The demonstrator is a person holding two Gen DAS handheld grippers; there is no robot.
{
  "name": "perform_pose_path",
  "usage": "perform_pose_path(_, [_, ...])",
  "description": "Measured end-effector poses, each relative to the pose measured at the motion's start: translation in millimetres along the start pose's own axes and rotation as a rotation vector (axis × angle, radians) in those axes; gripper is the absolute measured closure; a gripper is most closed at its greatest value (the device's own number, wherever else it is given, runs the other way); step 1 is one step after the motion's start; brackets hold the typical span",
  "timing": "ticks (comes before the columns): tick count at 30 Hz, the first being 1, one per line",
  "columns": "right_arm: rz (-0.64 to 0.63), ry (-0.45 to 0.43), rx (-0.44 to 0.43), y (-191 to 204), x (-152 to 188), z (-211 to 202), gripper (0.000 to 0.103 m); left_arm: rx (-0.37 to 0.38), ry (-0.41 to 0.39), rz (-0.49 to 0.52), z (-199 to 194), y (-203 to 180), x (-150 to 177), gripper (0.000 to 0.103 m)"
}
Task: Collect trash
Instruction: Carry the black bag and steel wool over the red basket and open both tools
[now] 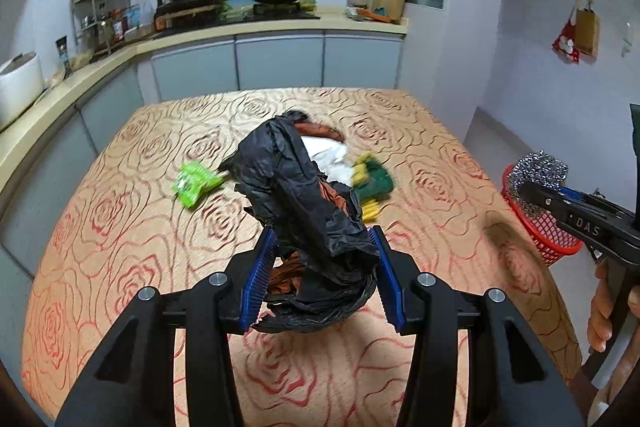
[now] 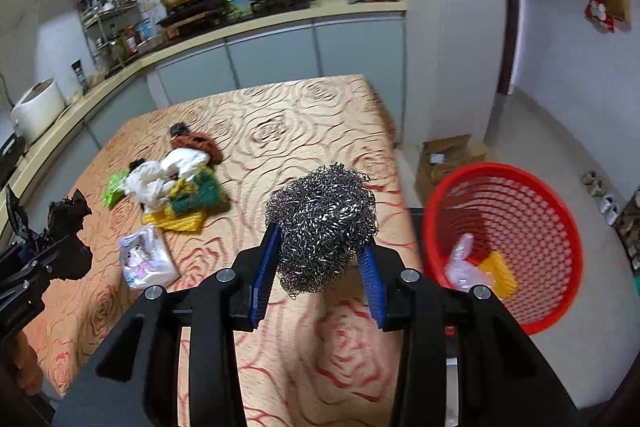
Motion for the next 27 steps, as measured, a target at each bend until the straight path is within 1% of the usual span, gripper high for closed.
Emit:
perform_pose_path(6, [0.018,-0.046,0.038,-23.0,-9.8,-21.1,0.065,0.049,-0.036,0.025,0.1,-30.7,-17.2,0.057])
perform_pose_path(12, [0.052,-0.075,0.079,-49.5,-13.7,-38.3,0.065,0.103,-0.058,0.053,2.9,-66.4,-27.3,0.057])
perform_pose_path(17, [0.067,-0.104,0.14,-74.5,-14.0,-51.9,0.065,0.163,-0.094,0.083,6.2,-105.0,-38.3,0.057])
perform_pose_path(22, [0.084,-0.112,0.175,-96.7,-13.7,-57.4,0.065,0.229,-0.12,0.127,11.8,-147.1,-47.4,0.057])
perform_pose_path(27, [0.098,-0.119,0.209,-117.2,-13.3,-63.0,0.065,0.286,-0.125,0.157,21.5,-180.5,-50.5,0.057])
Point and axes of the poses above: each gripper's, at about its wrist camera, not at the fingertips, and z roughly the way its jaws point, y to its left, x to its underside, the point moved 8 cm from there along z, roughly the way its jaws point, and after that the axes turned 11 degrees about -y, right-handed, at the moved point
